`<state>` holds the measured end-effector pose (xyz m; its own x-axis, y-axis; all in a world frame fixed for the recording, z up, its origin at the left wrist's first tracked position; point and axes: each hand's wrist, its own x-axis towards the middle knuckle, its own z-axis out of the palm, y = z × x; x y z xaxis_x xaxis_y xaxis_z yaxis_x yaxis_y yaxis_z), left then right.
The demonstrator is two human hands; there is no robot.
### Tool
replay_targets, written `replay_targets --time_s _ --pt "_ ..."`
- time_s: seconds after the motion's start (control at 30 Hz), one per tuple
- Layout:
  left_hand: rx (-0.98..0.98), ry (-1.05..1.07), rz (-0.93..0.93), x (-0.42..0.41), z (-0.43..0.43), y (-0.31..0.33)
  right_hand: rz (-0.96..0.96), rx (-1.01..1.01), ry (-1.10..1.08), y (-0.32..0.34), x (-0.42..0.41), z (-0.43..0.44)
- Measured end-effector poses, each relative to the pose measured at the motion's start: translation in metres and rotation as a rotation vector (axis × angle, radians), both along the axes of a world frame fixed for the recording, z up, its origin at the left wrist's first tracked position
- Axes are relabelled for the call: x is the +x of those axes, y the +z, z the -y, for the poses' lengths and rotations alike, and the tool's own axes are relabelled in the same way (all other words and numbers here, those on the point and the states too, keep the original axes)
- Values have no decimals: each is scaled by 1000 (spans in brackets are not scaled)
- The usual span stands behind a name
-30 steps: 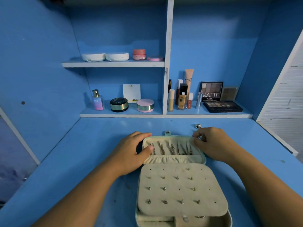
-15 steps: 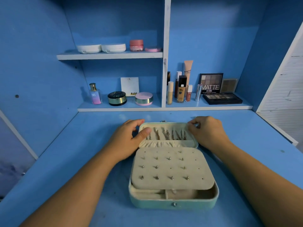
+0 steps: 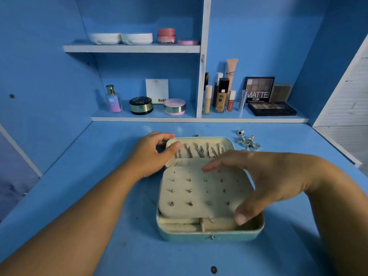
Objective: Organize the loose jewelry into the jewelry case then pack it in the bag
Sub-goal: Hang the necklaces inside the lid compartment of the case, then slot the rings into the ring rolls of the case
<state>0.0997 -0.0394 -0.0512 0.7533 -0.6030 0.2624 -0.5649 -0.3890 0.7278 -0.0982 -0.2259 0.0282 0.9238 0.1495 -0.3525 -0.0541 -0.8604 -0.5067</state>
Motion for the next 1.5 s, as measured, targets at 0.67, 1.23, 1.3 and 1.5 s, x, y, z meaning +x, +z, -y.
replay_targets --time_s 0.67,1.23,1.3,1.5 --pt "-15 19 -118 4 4 1 257 597 -486 -11 14 23" --pt "-29 39 -165 3 1 5 436 483 -579 -35 35 35" --pt "-89 52 -193 2 2 7 434 493 -577 -36 35 35" --pt "-226 -13 -220 -16 1 17 456 519 -579 -36 37 34"
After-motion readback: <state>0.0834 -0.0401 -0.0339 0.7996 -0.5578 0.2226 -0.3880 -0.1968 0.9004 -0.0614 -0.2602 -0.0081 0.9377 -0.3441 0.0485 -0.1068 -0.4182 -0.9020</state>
